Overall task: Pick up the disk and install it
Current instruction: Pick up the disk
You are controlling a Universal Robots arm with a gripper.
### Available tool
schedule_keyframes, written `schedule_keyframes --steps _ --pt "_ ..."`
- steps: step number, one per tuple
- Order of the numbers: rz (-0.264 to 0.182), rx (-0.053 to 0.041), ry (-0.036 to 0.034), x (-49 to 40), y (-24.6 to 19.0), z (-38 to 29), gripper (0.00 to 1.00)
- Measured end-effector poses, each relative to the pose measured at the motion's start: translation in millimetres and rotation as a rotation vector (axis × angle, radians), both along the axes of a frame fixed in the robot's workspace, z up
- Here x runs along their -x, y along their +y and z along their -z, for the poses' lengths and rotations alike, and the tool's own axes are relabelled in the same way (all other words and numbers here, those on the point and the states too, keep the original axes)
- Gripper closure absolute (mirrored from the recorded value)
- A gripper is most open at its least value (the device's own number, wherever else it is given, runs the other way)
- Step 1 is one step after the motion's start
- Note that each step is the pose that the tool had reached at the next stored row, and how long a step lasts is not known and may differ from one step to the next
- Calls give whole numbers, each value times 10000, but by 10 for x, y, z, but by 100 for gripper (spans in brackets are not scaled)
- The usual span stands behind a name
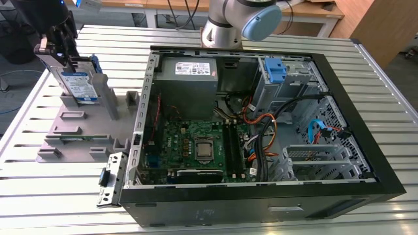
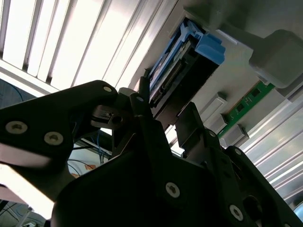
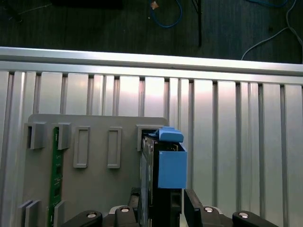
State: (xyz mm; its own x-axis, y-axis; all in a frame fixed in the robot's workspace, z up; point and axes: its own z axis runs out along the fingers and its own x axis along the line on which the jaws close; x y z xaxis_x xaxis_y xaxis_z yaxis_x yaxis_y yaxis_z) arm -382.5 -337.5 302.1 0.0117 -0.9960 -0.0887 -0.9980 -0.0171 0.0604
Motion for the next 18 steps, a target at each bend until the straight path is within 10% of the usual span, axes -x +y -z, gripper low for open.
schedule_keyframes --steps 18 --pt "0 0 0 0 -3 1 51"
